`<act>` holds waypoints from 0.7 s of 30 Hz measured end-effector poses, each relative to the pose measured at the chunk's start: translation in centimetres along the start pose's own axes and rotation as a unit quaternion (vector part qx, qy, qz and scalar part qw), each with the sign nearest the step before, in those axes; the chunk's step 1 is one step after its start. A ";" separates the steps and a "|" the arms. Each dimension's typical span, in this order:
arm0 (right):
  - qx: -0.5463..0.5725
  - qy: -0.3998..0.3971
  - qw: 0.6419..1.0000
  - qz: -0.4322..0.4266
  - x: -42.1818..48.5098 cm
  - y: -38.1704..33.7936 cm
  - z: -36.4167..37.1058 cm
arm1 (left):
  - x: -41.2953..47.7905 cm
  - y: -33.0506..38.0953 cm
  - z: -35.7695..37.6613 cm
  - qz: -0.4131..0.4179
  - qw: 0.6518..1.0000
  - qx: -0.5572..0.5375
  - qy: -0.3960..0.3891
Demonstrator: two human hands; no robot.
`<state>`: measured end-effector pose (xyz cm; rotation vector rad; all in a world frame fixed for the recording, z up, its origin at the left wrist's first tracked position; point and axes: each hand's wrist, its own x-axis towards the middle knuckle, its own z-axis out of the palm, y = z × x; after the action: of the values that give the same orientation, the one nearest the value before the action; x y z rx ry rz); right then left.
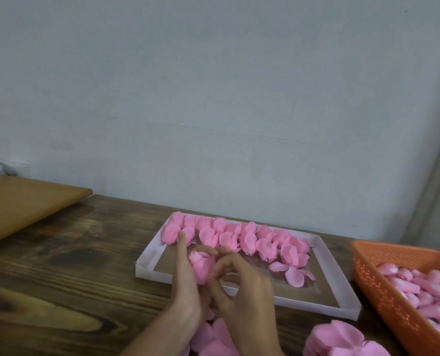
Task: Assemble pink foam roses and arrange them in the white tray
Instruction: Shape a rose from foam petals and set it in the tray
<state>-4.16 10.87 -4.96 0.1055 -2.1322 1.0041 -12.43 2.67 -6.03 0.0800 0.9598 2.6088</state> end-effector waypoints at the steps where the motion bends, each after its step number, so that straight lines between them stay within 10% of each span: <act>1: 0.007 -0.004 1.000 0.003 0.0 0.0 0.0 | 0.2 -0.1 -0.1 0.009 1.000 0.011 0.002; 21: 0.057 -0.027 0.998 0.030 0.2 -0.3 -0.3 | 0.0 0.8 0.4 0.021 0.999 0.032 0.001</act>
<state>-4.02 10.97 -4.51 0.1259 -2.1370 1.1704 -12.64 2.35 -5.26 0.1163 1.0532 2.6167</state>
